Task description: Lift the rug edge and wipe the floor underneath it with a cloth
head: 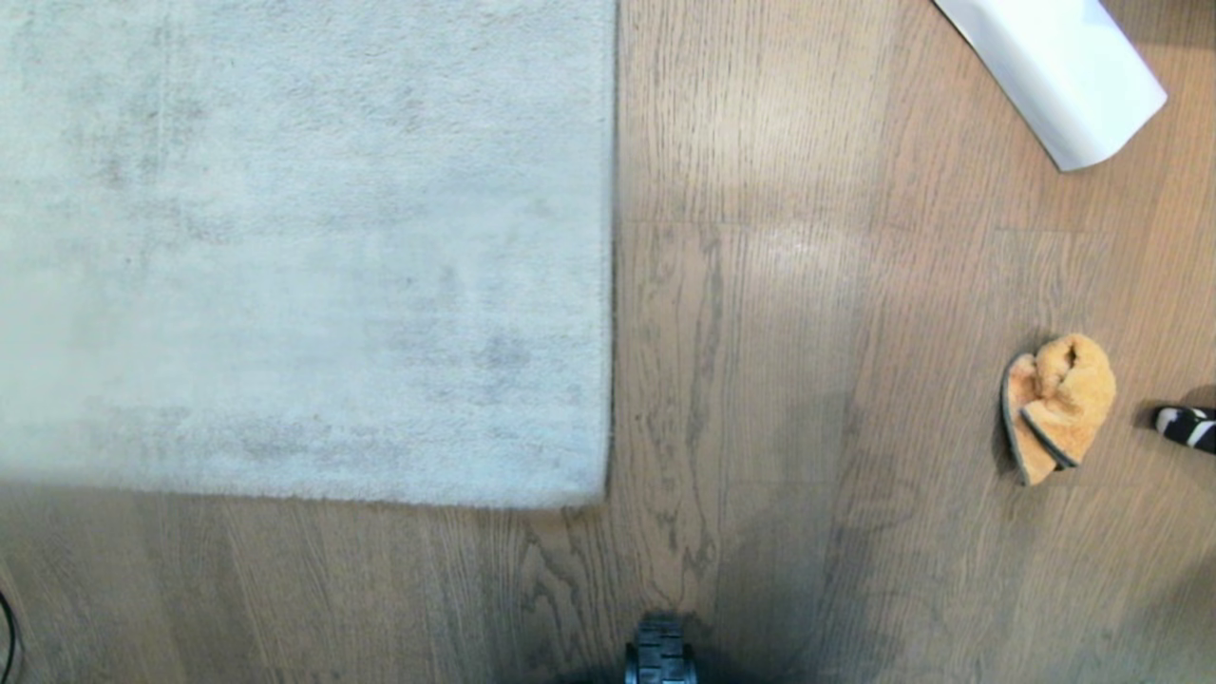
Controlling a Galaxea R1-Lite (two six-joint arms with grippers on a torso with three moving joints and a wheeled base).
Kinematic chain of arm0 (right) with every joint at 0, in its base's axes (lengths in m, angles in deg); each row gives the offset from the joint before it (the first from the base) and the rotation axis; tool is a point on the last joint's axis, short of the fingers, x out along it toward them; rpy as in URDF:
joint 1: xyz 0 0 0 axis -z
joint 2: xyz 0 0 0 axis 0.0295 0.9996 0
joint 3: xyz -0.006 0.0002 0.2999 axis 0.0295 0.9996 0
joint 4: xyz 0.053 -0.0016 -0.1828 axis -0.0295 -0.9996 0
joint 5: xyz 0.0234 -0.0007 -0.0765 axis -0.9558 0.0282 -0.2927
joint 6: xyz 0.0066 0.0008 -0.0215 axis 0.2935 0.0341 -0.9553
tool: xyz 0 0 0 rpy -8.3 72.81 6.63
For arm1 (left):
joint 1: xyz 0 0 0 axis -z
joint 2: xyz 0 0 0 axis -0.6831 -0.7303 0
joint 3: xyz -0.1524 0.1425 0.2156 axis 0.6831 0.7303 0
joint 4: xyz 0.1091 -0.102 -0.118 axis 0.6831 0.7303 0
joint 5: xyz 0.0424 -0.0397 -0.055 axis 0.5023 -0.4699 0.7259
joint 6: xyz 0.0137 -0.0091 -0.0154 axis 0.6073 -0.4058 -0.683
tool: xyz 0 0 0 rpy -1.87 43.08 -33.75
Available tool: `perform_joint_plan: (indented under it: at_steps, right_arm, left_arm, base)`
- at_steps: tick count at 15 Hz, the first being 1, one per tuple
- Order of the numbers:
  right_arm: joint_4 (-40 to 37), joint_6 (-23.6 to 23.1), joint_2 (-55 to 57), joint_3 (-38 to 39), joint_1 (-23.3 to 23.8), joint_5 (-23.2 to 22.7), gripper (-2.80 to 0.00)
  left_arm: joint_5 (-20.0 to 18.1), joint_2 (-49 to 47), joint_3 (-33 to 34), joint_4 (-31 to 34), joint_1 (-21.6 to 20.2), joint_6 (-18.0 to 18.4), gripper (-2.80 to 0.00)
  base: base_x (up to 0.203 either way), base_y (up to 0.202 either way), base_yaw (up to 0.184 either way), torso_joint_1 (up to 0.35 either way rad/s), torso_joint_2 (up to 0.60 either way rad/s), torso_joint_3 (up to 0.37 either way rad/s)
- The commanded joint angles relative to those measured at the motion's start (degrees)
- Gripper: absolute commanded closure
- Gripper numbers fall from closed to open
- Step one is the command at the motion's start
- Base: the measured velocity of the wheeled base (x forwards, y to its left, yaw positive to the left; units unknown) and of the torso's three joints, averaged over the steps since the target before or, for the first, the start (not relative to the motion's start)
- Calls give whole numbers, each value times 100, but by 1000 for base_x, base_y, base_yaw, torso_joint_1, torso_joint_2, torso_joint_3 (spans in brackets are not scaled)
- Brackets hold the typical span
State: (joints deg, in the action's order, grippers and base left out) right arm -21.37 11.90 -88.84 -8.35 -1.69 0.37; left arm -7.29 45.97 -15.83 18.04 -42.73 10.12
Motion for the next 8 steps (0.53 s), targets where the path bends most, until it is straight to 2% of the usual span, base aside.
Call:
perform_joint_plan:
  at_steps: [1, 8]
  right_arm:
    - [6, -4, 9, 0, 0, -2, 0]
    - [6, -4, 9, 0, 0, -2, 0]
  left_arm:
    - [-13, -2, 1, 1, 0, 23, 0]
    - [-22, -2, 1, 1, 0, 71, 0]
  base:
    - [0, 0, 0, 0, 0, 0]
    - [0, 0, 0, 0, 0, 0]
